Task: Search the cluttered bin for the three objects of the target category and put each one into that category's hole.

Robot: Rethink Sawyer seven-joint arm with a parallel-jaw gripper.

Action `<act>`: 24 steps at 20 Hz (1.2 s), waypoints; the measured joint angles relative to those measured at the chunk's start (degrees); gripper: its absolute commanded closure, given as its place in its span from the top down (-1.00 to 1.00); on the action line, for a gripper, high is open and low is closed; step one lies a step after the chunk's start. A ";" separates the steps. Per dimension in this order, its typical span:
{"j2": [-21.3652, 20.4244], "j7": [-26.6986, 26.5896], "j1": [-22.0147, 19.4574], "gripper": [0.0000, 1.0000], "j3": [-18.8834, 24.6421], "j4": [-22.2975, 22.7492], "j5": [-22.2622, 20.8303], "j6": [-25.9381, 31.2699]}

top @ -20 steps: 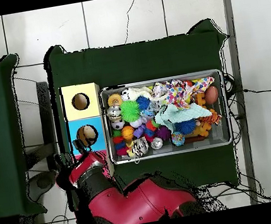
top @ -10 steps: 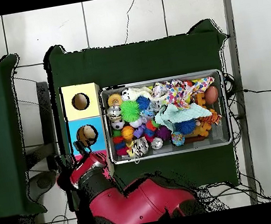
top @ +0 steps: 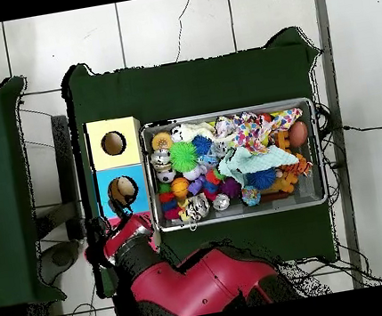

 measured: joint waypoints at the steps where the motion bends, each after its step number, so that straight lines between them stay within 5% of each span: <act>1: 0.55 0.00 -0.35 1.00 0.00 0.02 -0.29 0.01; 24: 11.11 0.00 -1.53 1.00 -2.97 -0.02 -8.87 0.00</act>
